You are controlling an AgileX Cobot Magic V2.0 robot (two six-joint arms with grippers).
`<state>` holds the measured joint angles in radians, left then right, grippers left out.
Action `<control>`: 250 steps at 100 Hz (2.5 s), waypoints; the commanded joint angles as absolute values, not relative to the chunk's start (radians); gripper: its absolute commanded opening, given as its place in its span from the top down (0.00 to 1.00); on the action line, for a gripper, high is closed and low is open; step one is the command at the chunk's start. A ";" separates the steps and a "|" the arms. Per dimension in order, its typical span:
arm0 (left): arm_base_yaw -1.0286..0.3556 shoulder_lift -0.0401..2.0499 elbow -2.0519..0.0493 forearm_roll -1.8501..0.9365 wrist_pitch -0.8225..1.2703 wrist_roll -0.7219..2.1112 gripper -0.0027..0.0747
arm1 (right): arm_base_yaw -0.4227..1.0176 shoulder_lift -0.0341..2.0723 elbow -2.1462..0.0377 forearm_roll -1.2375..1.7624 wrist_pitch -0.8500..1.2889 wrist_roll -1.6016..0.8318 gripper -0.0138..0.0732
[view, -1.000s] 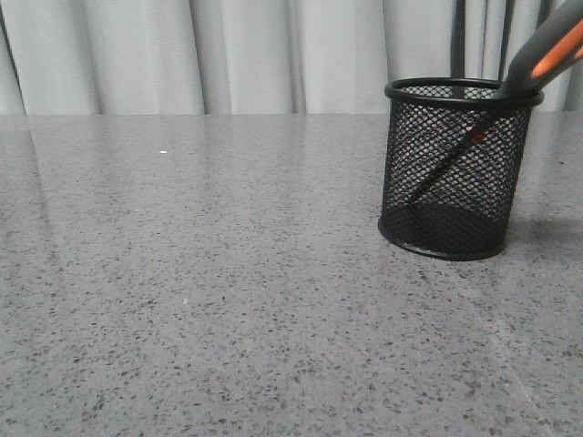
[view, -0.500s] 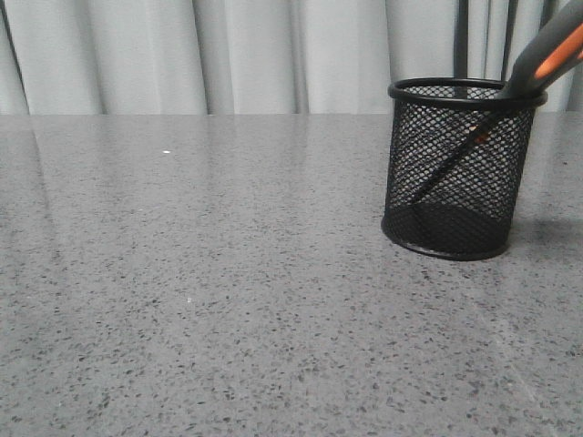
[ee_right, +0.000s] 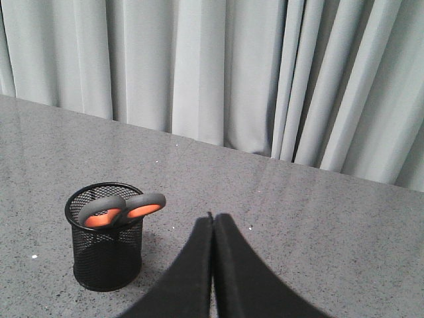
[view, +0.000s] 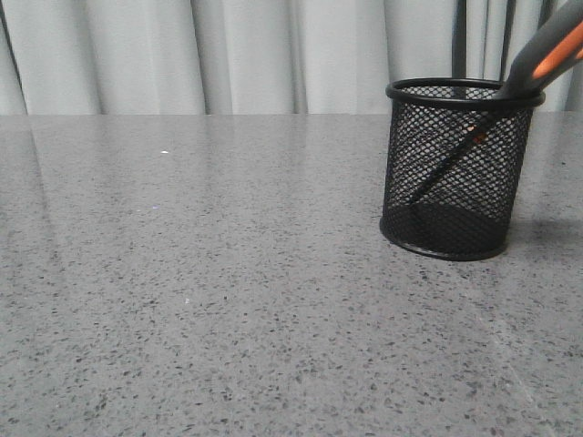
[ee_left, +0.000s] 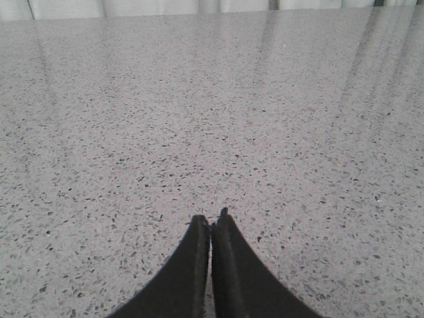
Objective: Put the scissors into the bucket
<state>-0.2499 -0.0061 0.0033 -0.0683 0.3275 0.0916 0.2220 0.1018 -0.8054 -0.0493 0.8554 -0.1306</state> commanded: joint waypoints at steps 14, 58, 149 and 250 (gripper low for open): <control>-0.247 -0.033 0.049 -0.081 0.269 0.090 0.99 | 0.224 0.118 -0.821 -0.062 0.779 -0.136 0.90; -0.247 -0.033 0.049 -0.081 0.269 0.090 0.99 | 0.224 0.118 -0.821 -0.055 0.779 -0.136 0.90; -0.247 -0.033 0.049 -0.081 0.269 0.090 0.99 | 0.125 0.107 -0.058 -0.140 -0.107 0.020 0.90; -0.247 -0.033 0.049 -0.079 0.268 0.090 0.99 | 0.114 -0.030 0.028 -0.118 0.294 0.020 0.90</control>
